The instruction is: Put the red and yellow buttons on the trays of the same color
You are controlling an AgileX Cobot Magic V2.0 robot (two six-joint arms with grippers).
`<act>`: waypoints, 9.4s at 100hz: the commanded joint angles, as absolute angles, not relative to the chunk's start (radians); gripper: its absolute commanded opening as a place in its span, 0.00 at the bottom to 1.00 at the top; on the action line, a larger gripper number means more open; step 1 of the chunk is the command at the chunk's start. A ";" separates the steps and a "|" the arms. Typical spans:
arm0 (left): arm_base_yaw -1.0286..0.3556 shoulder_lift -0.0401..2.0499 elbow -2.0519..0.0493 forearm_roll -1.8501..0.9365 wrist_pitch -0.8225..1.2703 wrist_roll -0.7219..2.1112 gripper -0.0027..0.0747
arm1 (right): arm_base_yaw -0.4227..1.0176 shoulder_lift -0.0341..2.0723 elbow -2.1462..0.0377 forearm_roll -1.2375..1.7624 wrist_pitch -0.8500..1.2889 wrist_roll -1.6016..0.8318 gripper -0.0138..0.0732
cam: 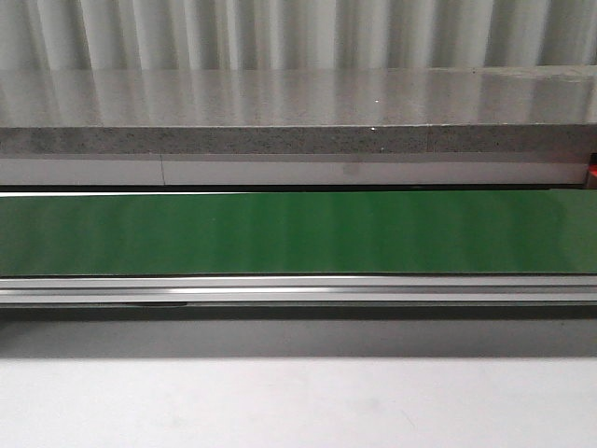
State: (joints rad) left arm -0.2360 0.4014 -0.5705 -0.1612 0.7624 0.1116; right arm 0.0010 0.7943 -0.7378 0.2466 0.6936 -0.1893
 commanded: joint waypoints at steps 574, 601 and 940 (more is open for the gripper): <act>0.151 1.561 -1.383 -0.259 1.016 -0.015 0.73 | 0.002 0.415 -0.610 0.251 0.718 -0.201 0.08; 0.253 1.492 -1.383 -0.213 1.099 -0.015 0.73 | 0.002 0.415 -0.610 0.251 0.718 -0.201 0.08; 0.178 1.516 -1.277 -0.070 1.024 -0.054 0.16 | 0.002 0.415 -0.610 0.251 0.718 -0.201 0.08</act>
